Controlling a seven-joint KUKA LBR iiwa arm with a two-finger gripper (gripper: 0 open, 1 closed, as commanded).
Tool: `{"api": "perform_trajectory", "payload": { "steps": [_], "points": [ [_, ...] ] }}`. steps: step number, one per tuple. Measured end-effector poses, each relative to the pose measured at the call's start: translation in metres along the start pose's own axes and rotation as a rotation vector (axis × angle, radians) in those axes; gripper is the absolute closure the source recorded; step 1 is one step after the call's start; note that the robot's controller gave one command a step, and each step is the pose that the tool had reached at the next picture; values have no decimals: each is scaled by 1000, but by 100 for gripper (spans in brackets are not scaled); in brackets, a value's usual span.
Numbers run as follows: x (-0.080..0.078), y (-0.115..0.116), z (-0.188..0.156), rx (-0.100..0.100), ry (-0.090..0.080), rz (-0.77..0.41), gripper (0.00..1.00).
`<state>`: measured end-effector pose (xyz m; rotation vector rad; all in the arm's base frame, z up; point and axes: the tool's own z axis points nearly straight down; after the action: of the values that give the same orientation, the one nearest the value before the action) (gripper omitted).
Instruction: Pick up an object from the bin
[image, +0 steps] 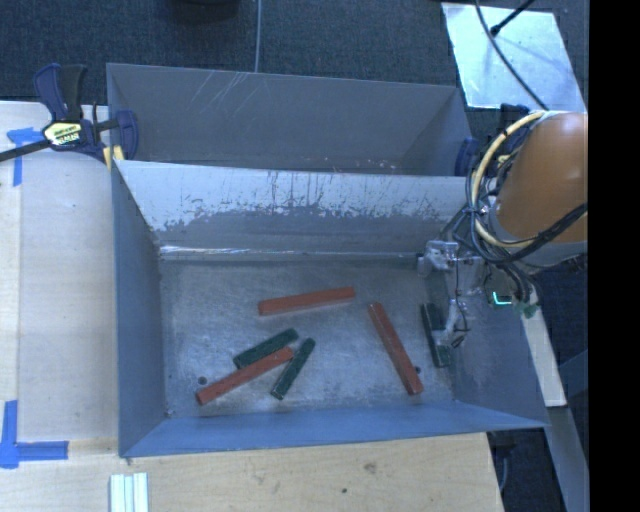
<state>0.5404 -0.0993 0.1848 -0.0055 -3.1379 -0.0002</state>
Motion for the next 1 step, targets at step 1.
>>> {"api": "perform_trajectory", "payload": {
  "steps": [1],
  "points": [
    [-37,-24,115,0,-2,-508,0]
  ]
}}
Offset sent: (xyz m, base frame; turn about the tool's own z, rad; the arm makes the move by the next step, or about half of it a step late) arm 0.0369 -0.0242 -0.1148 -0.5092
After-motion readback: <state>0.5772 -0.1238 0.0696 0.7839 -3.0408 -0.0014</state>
